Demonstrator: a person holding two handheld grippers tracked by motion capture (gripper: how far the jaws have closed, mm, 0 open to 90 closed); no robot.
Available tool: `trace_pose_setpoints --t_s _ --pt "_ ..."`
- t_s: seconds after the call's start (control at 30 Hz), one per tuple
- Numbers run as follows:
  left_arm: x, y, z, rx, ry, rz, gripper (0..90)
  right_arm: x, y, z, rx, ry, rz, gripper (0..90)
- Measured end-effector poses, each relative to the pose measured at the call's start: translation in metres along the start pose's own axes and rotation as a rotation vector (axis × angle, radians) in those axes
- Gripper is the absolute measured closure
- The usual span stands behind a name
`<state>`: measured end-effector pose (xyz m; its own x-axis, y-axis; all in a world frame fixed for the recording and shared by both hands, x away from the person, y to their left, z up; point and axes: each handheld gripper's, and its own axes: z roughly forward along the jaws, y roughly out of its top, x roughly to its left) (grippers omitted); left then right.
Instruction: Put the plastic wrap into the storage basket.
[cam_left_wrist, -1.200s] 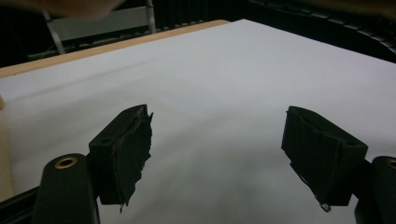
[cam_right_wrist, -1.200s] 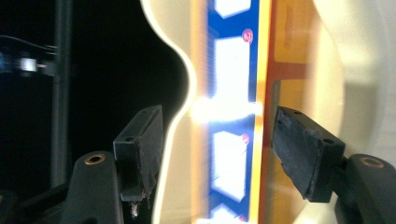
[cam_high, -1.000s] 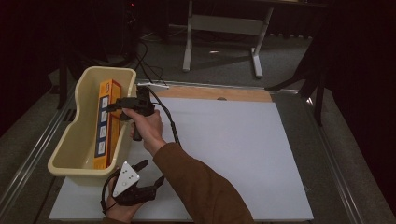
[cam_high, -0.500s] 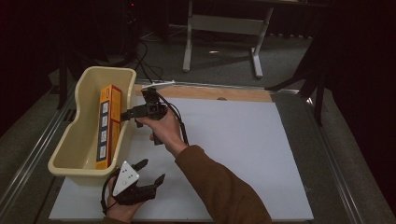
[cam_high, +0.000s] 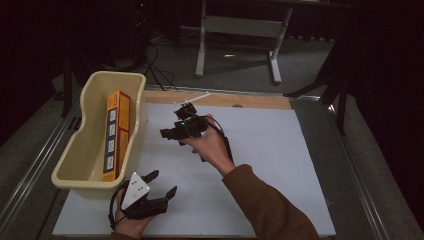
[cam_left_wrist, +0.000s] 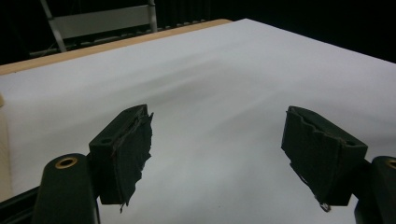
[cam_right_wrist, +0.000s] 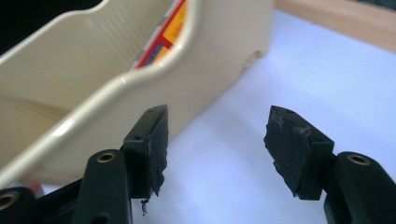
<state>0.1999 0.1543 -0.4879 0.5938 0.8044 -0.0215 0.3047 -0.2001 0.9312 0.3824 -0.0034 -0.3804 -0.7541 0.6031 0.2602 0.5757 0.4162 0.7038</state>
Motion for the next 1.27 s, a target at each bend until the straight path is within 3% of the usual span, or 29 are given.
trace_pose_setpoints --t_s 0.03,0.07,0.17,0.3,0.33,0.37,0.43,0.47,0.5,0.53,0.6,0.77,0.8,0.83,0.87,0.97,1.03,1.13,1.27 --pt "0.000 0.000 0.000 -0.002 0.001 -0.002 24.1 -0.007 -0.010 -0.013 -0.022 -0.015 -0.023 38.7" --pt "0.000 0.000 0.000 -0.002 0.001 -0.002 24.2 -0.007 -0.010 -0.013 -0.022 -0.015 -0.023 38.7" --pt "0.000 0.000 0.000 0.005 0.001 -0.005 24.4 -0.025 -0.039 -0.041 -0.078 -0.045 -0.048 38.4" --pt "0.000 0.000 0.001 0.009 0.006 -0.004 24.5 -0.045 -0.074 -0.065 -0.127 -0.097 -0.051 38.1" --pt "0.000 0.000 0.001 0.009 0.006 -0.004 24.5 -0.045 -0.074 -0.065 -0.127 -0.097 -0.051 38.1" --pt "0.000 0.000 0.002 0.010 0.006 -0.004 24.5 -0.054 -0.092 -0.076 -0.162 -0.139 -0.049 38.1" --pt "0.000 -0.001 0.002 0.013 0.009 -0.006 24.5 -0.061 -0.110 -0.086 -0.182 -0.150 -0.031 37.9" --pt "0.000 -0.001 0.002 0.013 0.009 -0.006 24.5 -0.061 -0.110 -0.086 -0.182 -0.150 -0.031 37.9" --pt "0.000 -0.001 0.003 0.013 0.014 -0.006 24.4 -0.066 -0.128 -0.094 -0.198 -0.156 -0.024 37.2" --pt "0.001 -0.001 0.003 0.013 0.017 -0.007 24.4 -0.069 -0.135 -0.097 -0.207 -0.151 -0.017 36.5" --pt "0.001 -0.001 0.003 0.018 0.022 -0.014 24.4 -0.075 -0.154 -0.103 -0.206 -0.146 -0.017 34.8" --pt "0.002 -0.001 0.003 0.018 0.027 -0.010 24.4 -0.086 -0.204 -0.122 -0.237 -0.208 -0.058 22.9" --pt "0.002 -0.001 0.003 0.018 0.027 -0.010 24.4 -0.086 -0.204 -0.122 -0.237 -0.208 -0.058 22.9" --pt "0.003 -0.002 0.003 0.024 0.034 -0.017 24.4 -0.089 -0.224 -0.130 -0.269 -0.211 -0.047 18.2" --pt "0.003 -0.002 0.003 0.028 0.040 -0.022 24.4 -0.090 -0.231 -0.133 -0.263 -0.212 -0.041 16.9" --pt "0.004 -0.001 0.003 0.027 0.044 -0.023 24.4 -0.092 -0.260 -0.144 -0.232 -0.290 -0.066 14.0" --pt "0.004 -0.001 0.003 0.028 0.049 -0.022 24.4 -0.094 -0.271 -0.152 -0.253 -0.284 -0.034 14.1" --pt "0.003 0.000 0.003 0.028 0.050 -0.020 24.5 -0.094 -0.277 -0.161 -0.279 -0.308 -0.054 14.1" --pt "0.004 -0.001 0.004 0.037 0.055 -0.017 24.5 -0.097 -0.278 -0.162 -0.300 -0.299 -0.043 14.3"
